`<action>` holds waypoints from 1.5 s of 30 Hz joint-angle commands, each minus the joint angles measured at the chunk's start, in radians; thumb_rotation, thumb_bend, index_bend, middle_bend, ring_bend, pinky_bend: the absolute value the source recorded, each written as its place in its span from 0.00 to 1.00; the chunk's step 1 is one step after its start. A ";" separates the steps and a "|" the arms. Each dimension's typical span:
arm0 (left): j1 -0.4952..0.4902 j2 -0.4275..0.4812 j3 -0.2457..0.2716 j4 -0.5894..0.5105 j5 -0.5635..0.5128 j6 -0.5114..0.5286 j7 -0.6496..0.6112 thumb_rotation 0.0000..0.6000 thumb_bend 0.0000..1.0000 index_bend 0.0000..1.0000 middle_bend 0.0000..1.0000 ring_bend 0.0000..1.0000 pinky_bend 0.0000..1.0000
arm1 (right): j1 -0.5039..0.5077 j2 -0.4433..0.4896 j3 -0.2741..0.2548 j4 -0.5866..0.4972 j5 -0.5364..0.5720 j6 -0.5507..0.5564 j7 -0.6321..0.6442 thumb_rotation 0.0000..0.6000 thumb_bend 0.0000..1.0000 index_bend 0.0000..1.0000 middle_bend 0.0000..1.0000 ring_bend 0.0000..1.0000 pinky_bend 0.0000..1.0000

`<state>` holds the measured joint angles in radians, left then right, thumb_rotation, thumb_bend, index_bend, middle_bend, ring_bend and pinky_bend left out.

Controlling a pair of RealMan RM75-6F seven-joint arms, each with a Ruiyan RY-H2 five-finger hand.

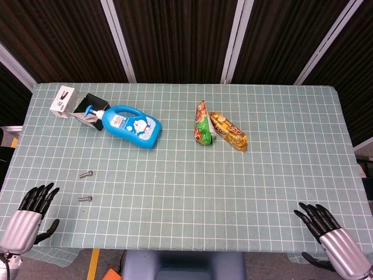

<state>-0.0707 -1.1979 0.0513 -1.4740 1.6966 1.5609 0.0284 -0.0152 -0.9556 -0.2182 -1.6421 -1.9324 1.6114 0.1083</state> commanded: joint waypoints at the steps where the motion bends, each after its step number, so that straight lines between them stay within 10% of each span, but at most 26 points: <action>1: -0.005 -0.005 -0.003 0.003 -0.010 -0.012 0.006 1.00 0.37 0.00 0.00 0.00 0.09 | -0.003 -0.003 0.003 -0.005 0.007 -0.006 -0.016 1.00 0.27 0.00 0.00 0.00 0.00; 7: -0.004 -0.036 -0.003 0.007 -0.009 -0.014 0.040 1.00 0.37 0.01 0.04 0.07 0.16 | -0.015 -0.010 0.005 -0.002 -0.008 0.011 -0.038 1.00 0.27 0.00 0.00 0.00 0.00; 11: -0.011 -0.113 -0.021 0.055 -0.008 0.000 0.010 1.00 0.37 0.11 0.46 0.55 0.68 | -0.023 -0.019 0.007 0.003 -0.014 0.021 -0.053 1.00 0.27 0.00 0.00 0.00 0.00; 17: -0.042 -0.213 -0.037 0.165 -0.049 -0.068 -0.053 1.00 0.38 0.37 0.98 0.99 1.00 | -0.023 -0.039 0.011 0.002 -0.020 0.005 -0.089 1.00 0.27 0.00 0.00 0.00 0.00; 30: -0.109 -0.461 -0.086 0.555 -0.114 -0.136 -0.154 1.00 0.39 0.49 1.00 1.00 1.00 | -0.006 -0.082 0.033 -0.020 0.037 -0.085 -0.172 1.00 0.27 0.00 0.00 0.00 0.00; 45: -0.143 -0.536 -0.096 0.717 -0.166 -0.201 -0.184 1.00 0.39 0.48 1.00 1.00 1.00 | -0.001 -0.084 0.037 -0.027 0.056 -0.101 -0.182 1.00 0.27 0.00 0.00 0.00 0.00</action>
<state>-0.2113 -1.7316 -0.0451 -0.7603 1.5332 1.3629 -0.1531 -0.0163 -1.0398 -0.1813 -1.6689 -1.8764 1.5109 -0.0736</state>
